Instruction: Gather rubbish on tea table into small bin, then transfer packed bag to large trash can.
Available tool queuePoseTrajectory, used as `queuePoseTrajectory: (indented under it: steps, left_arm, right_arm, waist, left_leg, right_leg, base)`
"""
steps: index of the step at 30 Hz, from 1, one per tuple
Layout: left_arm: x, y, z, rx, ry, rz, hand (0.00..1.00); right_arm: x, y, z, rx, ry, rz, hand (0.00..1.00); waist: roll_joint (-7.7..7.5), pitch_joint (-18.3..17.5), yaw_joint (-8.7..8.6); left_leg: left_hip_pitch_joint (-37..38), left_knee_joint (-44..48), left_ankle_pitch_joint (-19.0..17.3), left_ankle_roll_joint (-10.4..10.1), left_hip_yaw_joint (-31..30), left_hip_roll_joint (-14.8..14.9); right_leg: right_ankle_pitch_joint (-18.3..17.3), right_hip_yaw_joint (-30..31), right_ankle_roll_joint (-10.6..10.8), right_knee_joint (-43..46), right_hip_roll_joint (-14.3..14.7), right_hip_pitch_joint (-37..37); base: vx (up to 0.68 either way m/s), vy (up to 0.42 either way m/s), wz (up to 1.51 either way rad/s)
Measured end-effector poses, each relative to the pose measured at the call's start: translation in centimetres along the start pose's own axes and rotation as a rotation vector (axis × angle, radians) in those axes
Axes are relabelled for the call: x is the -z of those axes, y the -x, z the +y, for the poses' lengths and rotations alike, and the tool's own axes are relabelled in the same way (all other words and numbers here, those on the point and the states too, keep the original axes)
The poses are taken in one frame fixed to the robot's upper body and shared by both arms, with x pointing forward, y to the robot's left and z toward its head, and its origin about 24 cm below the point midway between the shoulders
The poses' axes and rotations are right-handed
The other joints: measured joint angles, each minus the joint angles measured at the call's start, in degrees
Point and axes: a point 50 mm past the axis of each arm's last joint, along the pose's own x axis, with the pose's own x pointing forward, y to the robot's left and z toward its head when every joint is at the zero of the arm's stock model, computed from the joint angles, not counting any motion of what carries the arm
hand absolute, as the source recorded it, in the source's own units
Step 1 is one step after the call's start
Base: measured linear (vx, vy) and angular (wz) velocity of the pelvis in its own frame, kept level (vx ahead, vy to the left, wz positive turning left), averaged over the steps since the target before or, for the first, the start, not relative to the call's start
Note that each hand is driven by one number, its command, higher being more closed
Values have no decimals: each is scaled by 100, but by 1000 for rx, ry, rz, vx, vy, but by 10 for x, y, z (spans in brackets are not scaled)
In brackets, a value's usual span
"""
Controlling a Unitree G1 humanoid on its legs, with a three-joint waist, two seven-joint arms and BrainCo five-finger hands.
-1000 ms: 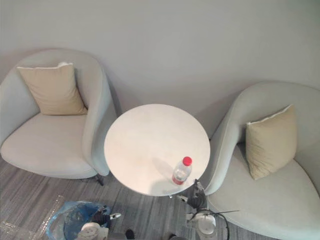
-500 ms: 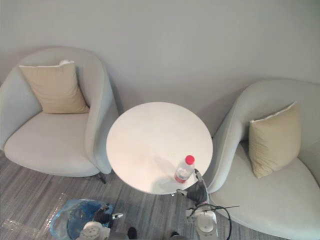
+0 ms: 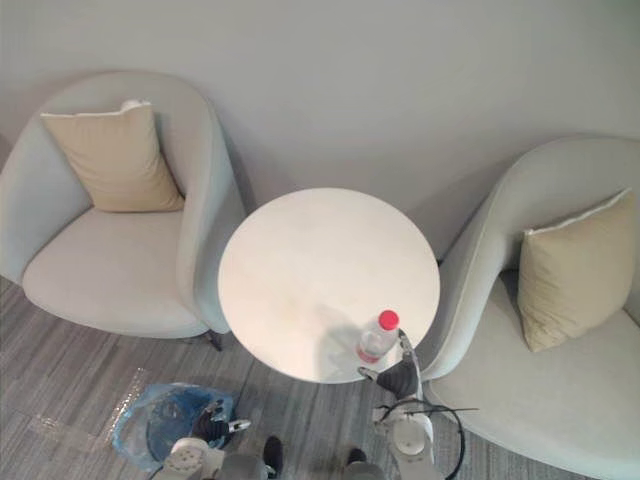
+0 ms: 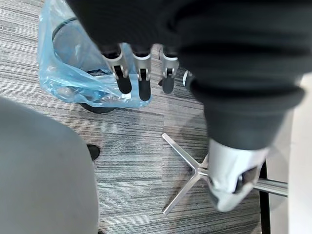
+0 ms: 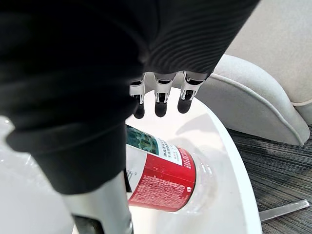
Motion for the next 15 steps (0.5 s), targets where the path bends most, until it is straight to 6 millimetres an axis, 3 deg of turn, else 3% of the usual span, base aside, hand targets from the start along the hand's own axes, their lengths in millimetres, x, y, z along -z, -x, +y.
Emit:
queuePoseTrajectory:
  steps: [3, 4, 15]
  left_arm:
    - [-3, 0, 0, -1, 2, -11, 0]
    - [-3, 0, 0, -1, 2, -15, 0]
    - [-10, -1, 0, -17, 28, -40, 0]
  right_arm:
    - [-8, -7, 5, 15, -47, -13, 0]
    - [-10, -9, 7, 21, -66, -16, 100]
    - [-24, -30, 9, 54, -177, -24, 100]
  waist:
    - [8, 75, 10]
    - [12, 90, 19]
    - [58, 164, 175]
  left_leg:
    - [-8, -5, -1, -1, -23, -5]
    - [-35, -6, -1, -1, -38, -6]
    - [-197, 1, 4, -1, -248, -29]
  right_leg:
    - [-34, -26, 9, 34, -9, -10]
    - [-40, -44, 11, 38, -10, -33]
    - [-45, -203, 16, 19, -3, -67]
  base:
    - [-5, -7, 5]
    - [-1, -9, 7]
    - [29, -4, 10]
